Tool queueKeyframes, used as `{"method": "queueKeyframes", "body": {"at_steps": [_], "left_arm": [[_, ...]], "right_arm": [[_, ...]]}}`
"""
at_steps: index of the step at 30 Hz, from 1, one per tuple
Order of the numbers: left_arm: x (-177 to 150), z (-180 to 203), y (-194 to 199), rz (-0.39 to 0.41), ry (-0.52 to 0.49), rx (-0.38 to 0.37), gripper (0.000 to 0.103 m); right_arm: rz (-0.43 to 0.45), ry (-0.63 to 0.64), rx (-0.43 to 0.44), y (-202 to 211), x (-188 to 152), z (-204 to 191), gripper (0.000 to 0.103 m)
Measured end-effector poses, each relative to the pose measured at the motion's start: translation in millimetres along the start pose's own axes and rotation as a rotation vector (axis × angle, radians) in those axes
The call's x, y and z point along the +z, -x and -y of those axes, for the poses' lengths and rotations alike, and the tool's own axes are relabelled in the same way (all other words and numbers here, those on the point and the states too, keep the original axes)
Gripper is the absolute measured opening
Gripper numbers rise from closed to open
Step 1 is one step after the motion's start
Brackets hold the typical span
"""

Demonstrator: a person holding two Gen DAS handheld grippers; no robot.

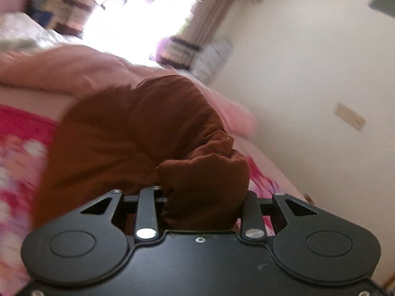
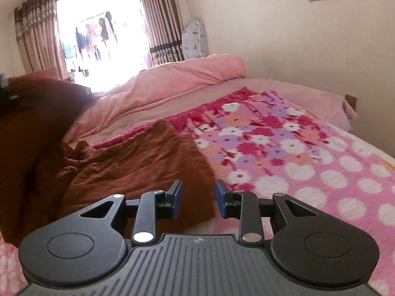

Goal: Fold large clothes

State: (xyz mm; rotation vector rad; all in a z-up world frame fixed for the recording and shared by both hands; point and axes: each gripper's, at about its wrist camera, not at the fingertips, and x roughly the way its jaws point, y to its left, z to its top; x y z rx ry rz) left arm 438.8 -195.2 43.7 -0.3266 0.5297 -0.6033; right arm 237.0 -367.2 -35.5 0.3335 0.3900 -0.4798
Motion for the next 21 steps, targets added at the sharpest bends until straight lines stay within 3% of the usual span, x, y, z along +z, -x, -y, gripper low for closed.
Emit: {"method": "queueKeyframes", "body": {"at_steps": [4,5,7,8,10,13,15,18,21], "left_arm": [[-44.3,25.0,-60.1,-0.141,-0.02,-0.031,0.033],[-56.4,29.3,-75.5,-0.187,-0.044,-0.014,0.039],[-77.4,35.6,-99.3,-0.271,-0.112,0.002,0.062],[-83.2,39.7,-101.4,-0.277,-0.146,-0.013,0.066],[-78.5,48.2,-92.3,-0.268,-0.19,-0.056,0.07],[-47.8,45.5,-67.9,-0.278,-0.139,-0.134,0.07],[-28.6,42.4,-33.3,-0.244,-0.116,-0.2,0.07],[-17.9,27.8,29.3,-0.119,-0.202,-0.135,0.07],[-29.4,-10.6,66.0,-0.092,-0.263,-0.011,0.07]], "right_arm": [[-0.01,-0.003,-0.027,0.6,-1.2,15.8,0.037],[-0.013,-0.005,-0.032,2.2,-2.0,20.2,0.037],[-0.018,-0.009,-0.042,3.8,-3.2,27.0,0.037],[-0.022,-0.01,-0.045,4.6,-3.3,30.0,0.037],[-0.019,-0.013,-0.045,8.0,-3.2,35.1,0.037],[-0.015,-0.043,-0.021,10.1,-0.6,42.1,0.038],[-0.018,-0.113,0.035,12.0,2.0,48.9,0.038],[-0.02,-0.205,0.157,17.3,4.1,55.5,0.043],[-0.059,-0.268,0.305,17.3,5.5,55.6,0.049]]}}
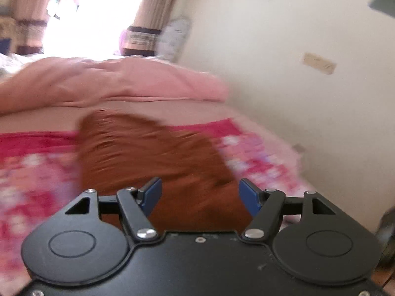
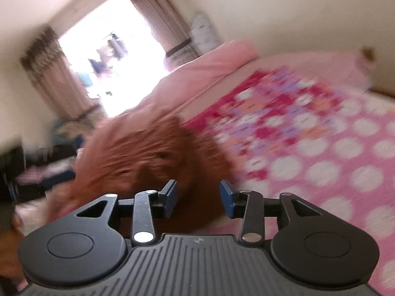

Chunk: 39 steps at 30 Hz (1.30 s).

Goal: Fold large clothes

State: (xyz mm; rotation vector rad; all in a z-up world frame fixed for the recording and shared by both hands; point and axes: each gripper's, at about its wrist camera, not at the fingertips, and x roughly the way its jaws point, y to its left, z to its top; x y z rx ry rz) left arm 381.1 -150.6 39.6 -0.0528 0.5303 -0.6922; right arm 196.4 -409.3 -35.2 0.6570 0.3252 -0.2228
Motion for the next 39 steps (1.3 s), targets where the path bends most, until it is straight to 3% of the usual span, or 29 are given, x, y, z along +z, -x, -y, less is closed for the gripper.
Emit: {"method": "queueKeyframes", "body": {"at_steps": [2,4,10,13,15,16,18,19,22,25,28,31,36,39], "left_arm": [[-21.2,-22.5,4.6,-0.056,-0.001,0.111,0.07],[-41.9,-36.9,-0.4,-0.104,0.012,0.176,0.07],[-59.2,-35.7,-30.2,-0.13,0.006,0.157,0.071],[-69.7,-33.4,-22.9,-0.13,-0.024,0.164,0.071],[-72.4,-33.9,-37.9,-0.142,-0.035,0.189,0.065],[-73.7,-41.2,-40.4,-0.142,-0.035,0.204,0.064],[-74.2,-43.0,-41.1,-0.141,-0.015,0.2,0.062],[-71.6,-44.0,-39.7,-0.133,-0.008,0.195,0.06],[-62.7,-42.2,-30.1,-0.107,0.002,0.176,0.055],[-58.6,-41.8,-33.0,-0.117,-0.016,0.178,0.057],[-65.0,-45.7,-48.8,-0.151,-0.02,0.194,0.059],[-74.3,-56.6,-61.0,-0.189,0.031,0.178,0.059],[-76.3,-66.8,-60.6,-0.189,0.066,0.156,0.06],[-74.1,-60.4,-49.9,-0.185,0.055,0.166,0.059]], "right_arm": [[-0.025,-0.053,0.082,-3.8,-0.5,0.7,0.056],[-0.058,-0.101,0.136,-11.9,-1.2,-0.5,0.06],[-0.124,-0.091,0.103,-46.6,-0.6,-20.3,0.064],[-0.132,-0.121,0.071,-61.6,1.8,-22.4,0.069],[-0.133,-0.13,0.052,-65.9,1.5,-22.4,0.071],[-0.13,-0.131,0.043,-69.5,1.3,-22.5,0.07],[-0.136,-0.116,0.018,-74.4,1.0,-23.6,0.051],[-0.136,-0.102,0.016,-74.4,1.8,-25.8,0.036],[-0.065,-0.041,0.026,-60.2,14.5,-36.5,0.027],[0.004,-0.001,0.017,-46.5,35.3,-39.4,0.027],[-0.048,-0.012,-0.021,-65.9,37.8,-22.2,0.027],[-0.113,-0.018,-0.078,-93.1,16.6,0.1,0.026],[-0.104,-0.027,-0.042,-92.7,3.0,9.0,0.028],[-0.102,0.007,-0.042,-86.9,6.4,2.4,0.036]]}}
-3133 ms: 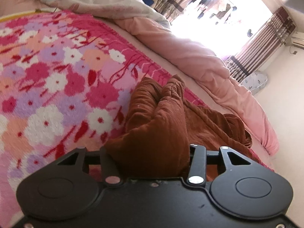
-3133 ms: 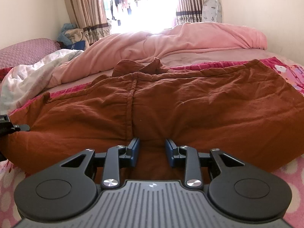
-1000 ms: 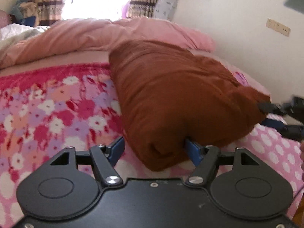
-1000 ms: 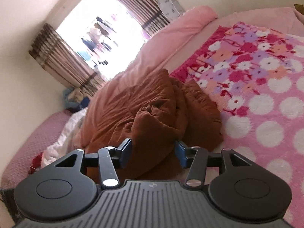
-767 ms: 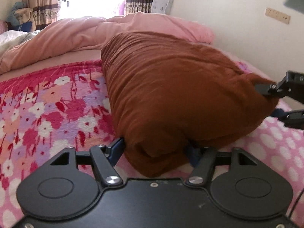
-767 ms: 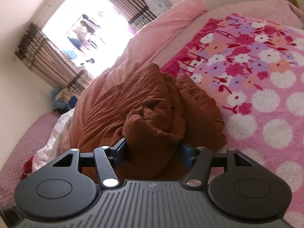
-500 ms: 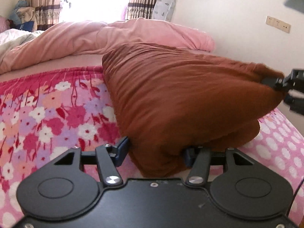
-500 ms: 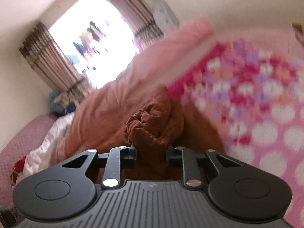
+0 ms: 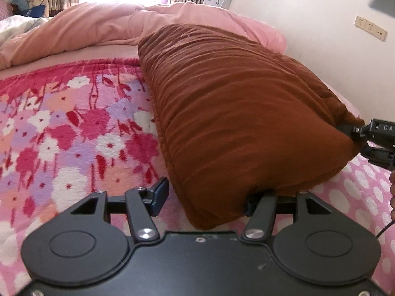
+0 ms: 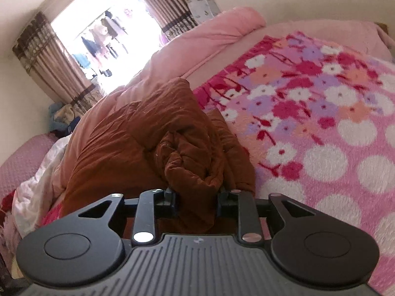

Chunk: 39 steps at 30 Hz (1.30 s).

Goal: Fold large clothes

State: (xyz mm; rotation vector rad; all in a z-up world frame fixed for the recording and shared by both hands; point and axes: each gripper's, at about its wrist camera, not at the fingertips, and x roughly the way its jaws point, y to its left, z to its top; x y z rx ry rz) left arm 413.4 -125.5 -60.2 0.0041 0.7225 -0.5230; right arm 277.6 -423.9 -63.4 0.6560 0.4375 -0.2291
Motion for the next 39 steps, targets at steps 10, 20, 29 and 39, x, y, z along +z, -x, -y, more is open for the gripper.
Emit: {"method": "queueKeyframes", "body": {"at_steps": [10,20,29,39], "left_arm": [[-3.4,2.6,90.7,0.15,-0.061,0.042,0.053],[33.2,34.8,37.5,0.148,-0.007,-0.093,0.051],[34.4,24.3,12.2,0.081,-0.044,-0.082,0.057],[109.0,-70.8,-42.6,0.004,0.275,-0.062,0.063]], "right_arm": [[0.183,0.148,-0.03,61.9,4.6,-19.1,0.064],[0.11,0.291,-0.029,25.2,2.7,-59.3,0.023],[0.028,0.304,-0.027,2.5,-13.4,-45.5,0.016],[0.004,0.254,0.057,-26.8,97.3,-47.7,0.077]]}}
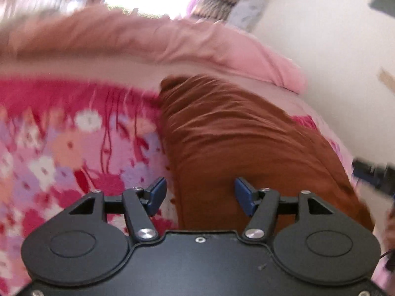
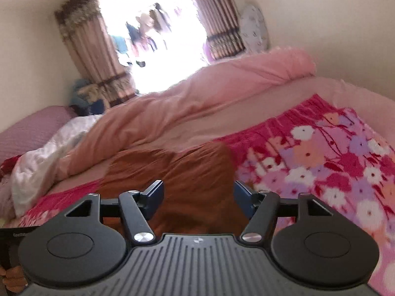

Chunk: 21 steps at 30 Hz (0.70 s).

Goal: Fold large clothes

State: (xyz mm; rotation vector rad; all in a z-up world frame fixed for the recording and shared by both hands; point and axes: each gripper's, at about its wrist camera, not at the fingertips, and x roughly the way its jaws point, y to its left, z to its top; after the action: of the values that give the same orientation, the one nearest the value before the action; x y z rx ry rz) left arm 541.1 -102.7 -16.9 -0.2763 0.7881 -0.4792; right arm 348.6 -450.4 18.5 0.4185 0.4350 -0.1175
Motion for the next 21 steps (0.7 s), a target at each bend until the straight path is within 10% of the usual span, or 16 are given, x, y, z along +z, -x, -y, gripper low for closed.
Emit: {"method": "queueKeyframes", "body": {"at_steps": [7,11,21], "left_arm": [[19.1,-33.7,-52.5,-0.07,0.223,-0.154,0.068],[23.9,-25.8,-53.6,-0.044,0.176,-0.142,0.068],[20.4,-25.5,-52.8,-0.04,0.139,-0.094,0.07]], "right_arm": [[-0.193,-0.196,0.097,-70.7,5.0,40.0,0.075],[-0.125,-0.149,0.085,-63.3,7.8,29.2,0.011],[-0.152,-0.231,0.026,-87.3,-10.0,53.8,0.022]]}}
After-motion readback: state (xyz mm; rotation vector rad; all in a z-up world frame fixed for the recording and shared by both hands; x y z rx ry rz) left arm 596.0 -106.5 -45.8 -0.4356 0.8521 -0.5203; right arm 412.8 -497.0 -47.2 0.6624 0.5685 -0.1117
